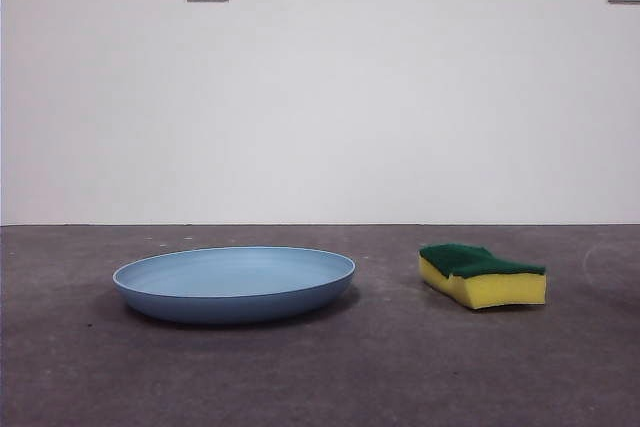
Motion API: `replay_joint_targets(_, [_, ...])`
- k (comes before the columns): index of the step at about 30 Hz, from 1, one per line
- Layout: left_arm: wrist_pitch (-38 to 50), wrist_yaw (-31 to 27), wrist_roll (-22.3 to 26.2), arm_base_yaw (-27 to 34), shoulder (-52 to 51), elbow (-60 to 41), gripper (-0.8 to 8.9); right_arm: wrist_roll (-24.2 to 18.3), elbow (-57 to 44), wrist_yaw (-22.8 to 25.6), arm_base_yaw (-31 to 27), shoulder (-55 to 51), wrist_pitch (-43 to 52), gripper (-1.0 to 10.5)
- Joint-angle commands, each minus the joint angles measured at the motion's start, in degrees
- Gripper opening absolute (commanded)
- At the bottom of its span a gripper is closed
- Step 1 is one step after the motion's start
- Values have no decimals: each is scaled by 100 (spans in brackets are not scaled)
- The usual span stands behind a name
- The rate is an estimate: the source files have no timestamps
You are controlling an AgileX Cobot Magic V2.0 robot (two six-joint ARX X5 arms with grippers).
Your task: Pick up the plate,pick up the cloth,clean the plate with the cloth
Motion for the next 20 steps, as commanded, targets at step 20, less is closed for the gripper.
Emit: replay_joint_targets(20, [2, 7, 28, 13, -13, -72, -3, -83, -24, 22, 2, -4, 13, 1])
